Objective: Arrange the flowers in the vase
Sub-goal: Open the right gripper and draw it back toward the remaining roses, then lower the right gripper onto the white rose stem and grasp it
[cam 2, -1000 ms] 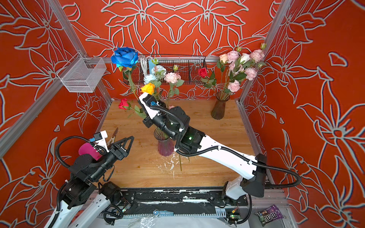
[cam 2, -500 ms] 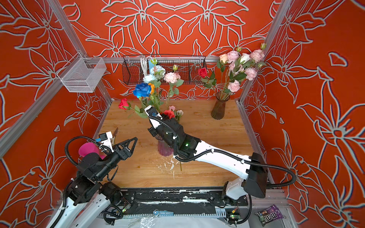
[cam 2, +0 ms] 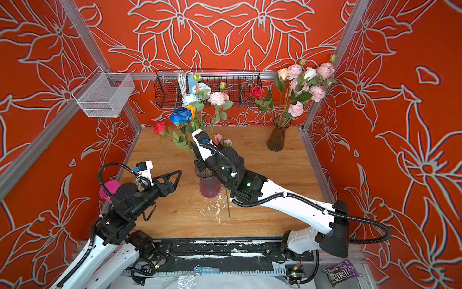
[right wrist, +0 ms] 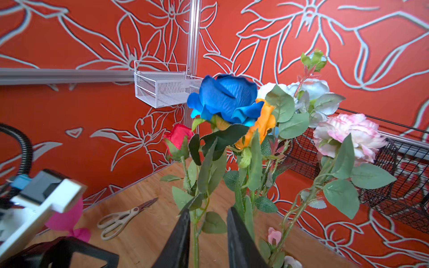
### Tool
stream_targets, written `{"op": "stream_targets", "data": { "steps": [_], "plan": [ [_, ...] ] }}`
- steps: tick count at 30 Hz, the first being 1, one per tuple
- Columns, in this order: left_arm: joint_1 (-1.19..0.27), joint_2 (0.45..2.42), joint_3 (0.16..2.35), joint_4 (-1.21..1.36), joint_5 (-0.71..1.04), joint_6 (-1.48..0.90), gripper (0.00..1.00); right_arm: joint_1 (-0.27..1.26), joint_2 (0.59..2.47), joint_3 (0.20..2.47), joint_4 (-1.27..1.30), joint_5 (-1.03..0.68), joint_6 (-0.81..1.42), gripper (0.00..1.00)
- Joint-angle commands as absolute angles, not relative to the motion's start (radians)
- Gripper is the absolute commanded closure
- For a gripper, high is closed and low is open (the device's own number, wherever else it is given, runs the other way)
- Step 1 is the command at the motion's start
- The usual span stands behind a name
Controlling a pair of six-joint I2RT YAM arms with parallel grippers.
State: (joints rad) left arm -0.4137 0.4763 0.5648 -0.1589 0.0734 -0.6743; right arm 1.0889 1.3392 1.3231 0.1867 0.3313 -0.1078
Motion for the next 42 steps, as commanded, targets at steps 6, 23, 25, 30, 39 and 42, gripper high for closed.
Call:
{"op": "stream_targets", "data": {
  "steps": [6,23,25,30,39,42],
  "plan": [
    [-0.418,0.441,0.574,-0.173,0.074,-0.668,0.04,1.098,1.12,1.308,0.066,0.271,-0.026,0.7],
    [-0.419,0.465,0.542,-0.193,0.052,-0.739,0.05,0.727,0.838,0.999,-0.146,0.329,0.241,0.73],
    [-0.419,0.458,0.522,-0.205,0.036,-0.756,0.05,0.615,0.861,0.949,-0.168,0.25,0.326,0.74],
    [-0.419,0.446,0.489,-0.195,0.034,-0.772,0.05,0.407,0.957,0.851,-0.122,-0.002,0.461,0.74],
    [-0.419,0.452,0.445,-0.187,0.018,-0.81,0.05,0.323,1.378,0.934,-0.097,-0.236,0.469,0.7],
    [-0.419,0.461,0.389,-0.134,0.036,-0.859,0.05,0.322,1.597,1.08,-0.161,-0.354,0.425,0.69]
  ]
}}
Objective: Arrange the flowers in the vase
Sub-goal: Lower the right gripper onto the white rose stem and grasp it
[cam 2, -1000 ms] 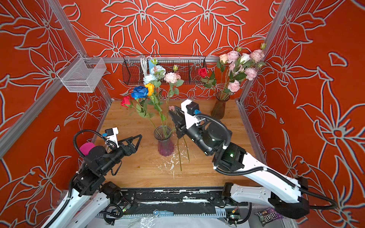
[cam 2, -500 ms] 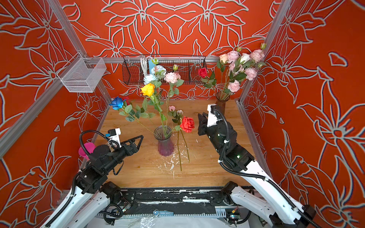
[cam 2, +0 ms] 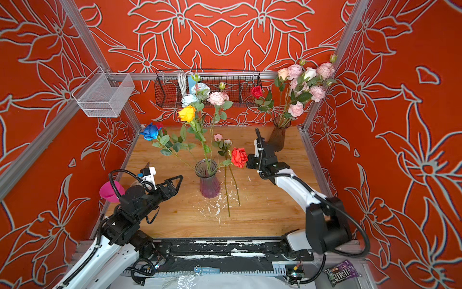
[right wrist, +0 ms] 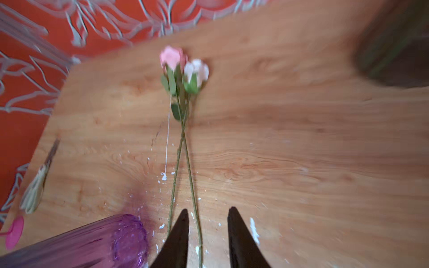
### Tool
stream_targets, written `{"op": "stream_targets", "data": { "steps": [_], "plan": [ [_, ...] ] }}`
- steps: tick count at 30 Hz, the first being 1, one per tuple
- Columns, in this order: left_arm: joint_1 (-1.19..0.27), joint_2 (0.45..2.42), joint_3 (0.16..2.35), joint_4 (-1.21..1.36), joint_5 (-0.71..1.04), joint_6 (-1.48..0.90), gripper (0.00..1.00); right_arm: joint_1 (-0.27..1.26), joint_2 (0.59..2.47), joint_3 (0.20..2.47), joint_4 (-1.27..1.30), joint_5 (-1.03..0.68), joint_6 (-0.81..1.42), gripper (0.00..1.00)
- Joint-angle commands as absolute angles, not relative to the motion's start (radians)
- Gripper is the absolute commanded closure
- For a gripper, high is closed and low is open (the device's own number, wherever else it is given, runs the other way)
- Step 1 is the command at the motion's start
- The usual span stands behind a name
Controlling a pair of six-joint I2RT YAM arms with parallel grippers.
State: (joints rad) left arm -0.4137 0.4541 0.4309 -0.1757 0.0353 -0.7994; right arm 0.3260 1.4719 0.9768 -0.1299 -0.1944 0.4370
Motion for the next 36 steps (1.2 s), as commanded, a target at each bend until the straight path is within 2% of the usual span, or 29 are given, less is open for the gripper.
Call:
{"op": "stream_targets", "data": {
  "steps": [1,6,12,18,36],
  "plan": [
    [-0.419,0.464,0.379,-0.127,0.038,-0.869,0.05,0.322,1.656,1.109,-0.151,-0.377,0.426,0.69],
    [-0.419,0.478,0.363,-0.112,0.035,-0.889,0.05,0.336,1.877,1.271,-0.158,-0.433,0.455,0.69],
    [-0.418,0.499,0.359,-0.089,0.03,-0.891,0.05,0.41,1.992,1.385,-0.218,-0.397,0.489,0.74],
    [-0.418,0.534,0.359,-0.057,0.051,-0.899,0.05,0.421,2.046,1.379,-0.165,-0.386,0.572,0.75],
    [-0.418,0.536,0.36,-0.037,0.055,-0.886,0.04,0.426,2.138,1.426,-0.145,-0.428,0.625,0.77]
  ]
}}
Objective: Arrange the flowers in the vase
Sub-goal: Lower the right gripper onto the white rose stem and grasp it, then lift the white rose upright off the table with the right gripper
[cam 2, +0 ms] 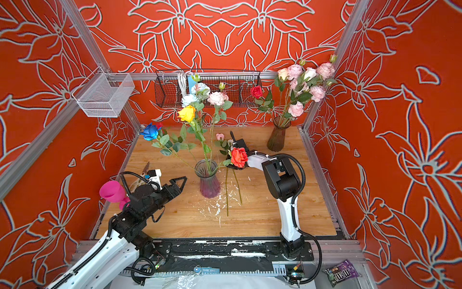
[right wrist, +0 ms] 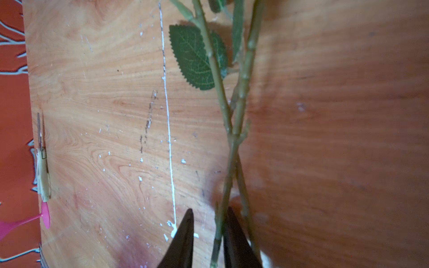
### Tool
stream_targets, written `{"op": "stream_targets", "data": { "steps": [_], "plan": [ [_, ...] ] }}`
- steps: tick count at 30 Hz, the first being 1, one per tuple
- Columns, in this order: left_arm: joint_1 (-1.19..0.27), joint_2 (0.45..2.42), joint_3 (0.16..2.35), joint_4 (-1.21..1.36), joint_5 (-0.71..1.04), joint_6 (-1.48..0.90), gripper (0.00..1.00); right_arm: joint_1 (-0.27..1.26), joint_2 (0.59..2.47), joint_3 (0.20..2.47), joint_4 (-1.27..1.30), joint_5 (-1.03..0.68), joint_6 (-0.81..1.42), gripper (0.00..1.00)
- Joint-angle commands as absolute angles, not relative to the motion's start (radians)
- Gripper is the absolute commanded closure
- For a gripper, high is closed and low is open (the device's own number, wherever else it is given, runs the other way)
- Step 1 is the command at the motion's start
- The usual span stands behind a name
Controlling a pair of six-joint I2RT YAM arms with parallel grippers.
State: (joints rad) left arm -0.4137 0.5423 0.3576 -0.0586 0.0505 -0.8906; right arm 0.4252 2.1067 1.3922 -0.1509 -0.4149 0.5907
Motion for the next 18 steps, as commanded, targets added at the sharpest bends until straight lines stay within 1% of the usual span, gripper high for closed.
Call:
{"op": "stream_targets", "data": {
  "steps": [1,4,7,9,18],
  "plan": [
    [-0.418,0.534,0.361,-0.039,0.054,-0.885,0.04,0.427,2.138,1.429,-0.147,-0.424,0.626,0.79],
    [-0.417,0.527,0.363,-0.047,0.052,-0.882,0.04,0.426,2.11,1.408,-0.131,-0.405,0.634,0.89],
    [-0.417,0.52,0.369,-0.057,0.05,-0.879,0.04,0.426,2.038,1.352,-0.084,-0.393,0.648,0.95],
    [-0.417,0.516,0.379,-0.064,0.049,-0.877,0.04,0.424,1.975,1.311,-0.056,-0.387,0.653,0.97],
    [-0.418,0.51,0.408,-0.071,0.076,-0.881,0.04,0.393,1.691,1.143,0.005,-0.381,0.685,0.99]
  ]
}}
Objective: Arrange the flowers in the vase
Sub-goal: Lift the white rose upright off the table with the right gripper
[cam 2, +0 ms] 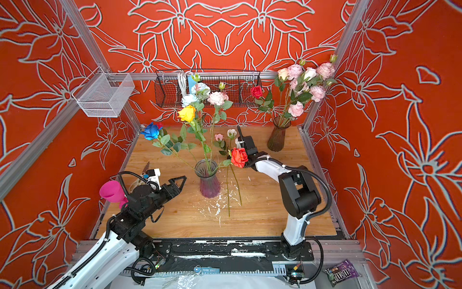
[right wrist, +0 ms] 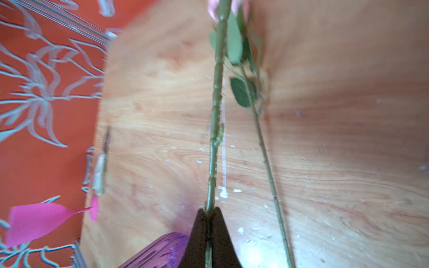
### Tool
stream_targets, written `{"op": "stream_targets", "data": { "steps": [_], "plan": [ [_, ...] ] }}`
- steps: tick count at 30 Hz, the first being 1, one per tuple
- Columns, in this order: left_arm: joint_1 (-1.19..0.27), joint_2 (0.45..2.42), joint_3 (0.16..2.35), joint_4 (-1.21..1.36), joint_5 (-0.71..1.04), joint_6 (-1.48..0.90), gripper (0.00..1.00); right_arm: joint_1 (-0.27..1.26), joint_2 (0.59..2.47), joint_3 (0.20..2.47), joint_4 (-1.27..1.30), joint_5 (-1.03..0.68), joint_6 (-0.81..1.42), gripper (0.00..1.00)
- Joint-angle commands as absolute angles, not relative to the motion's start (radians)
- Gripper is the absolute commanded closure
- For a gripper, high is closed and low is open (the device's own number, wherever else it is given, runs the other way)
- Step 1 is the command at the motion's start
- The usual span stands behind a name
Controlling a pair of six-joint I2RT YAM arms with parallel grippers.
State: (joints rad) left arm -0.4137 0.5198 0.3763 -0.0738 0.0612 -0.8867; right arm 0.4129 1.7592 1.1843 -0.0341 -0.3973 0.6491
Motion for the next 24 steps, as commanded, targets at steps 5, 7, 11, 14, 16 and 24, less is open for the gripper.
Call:
{"op": "stream_targets", "data": {
  "steps": [5,7,11,14,16,24],
  "plan": [
    [-0.419,0.489,0.414,-0.05,0.117,-0.87,0.04,0.359,1.542,1.026,0.026,-0.345,0.694,1.0],
    [-0.419,0.473,0.411,-0.035,0.143,-0.857,0.05,0.358,1.462,0.969,0.035,-0.322,0.674,1.0],
    [-0.419,0.415,0.391,-0.016,0.174,-0.833,0.05,0.357,1.251,0.84,0.036,-0.227,0.651,1.0],
    [-0.419,0.357,0.371,-0.013,0.175,-0.84,0.05,0.357,1.089,0.772,-0.006,-0.149,0.633,1.0],
    [-0.419,0.328,0.365,-0.027,0.17,-0.844,0.05,0.357,0.98,0.74,-0.026,-0.111,0.62,1.0],
    [-0.419,0.324,0.354,0.011,0.227,-0.878,0.07,0.364,0.671,0.59,0.126,-0.078,0.578,1.0]
  ]
}}
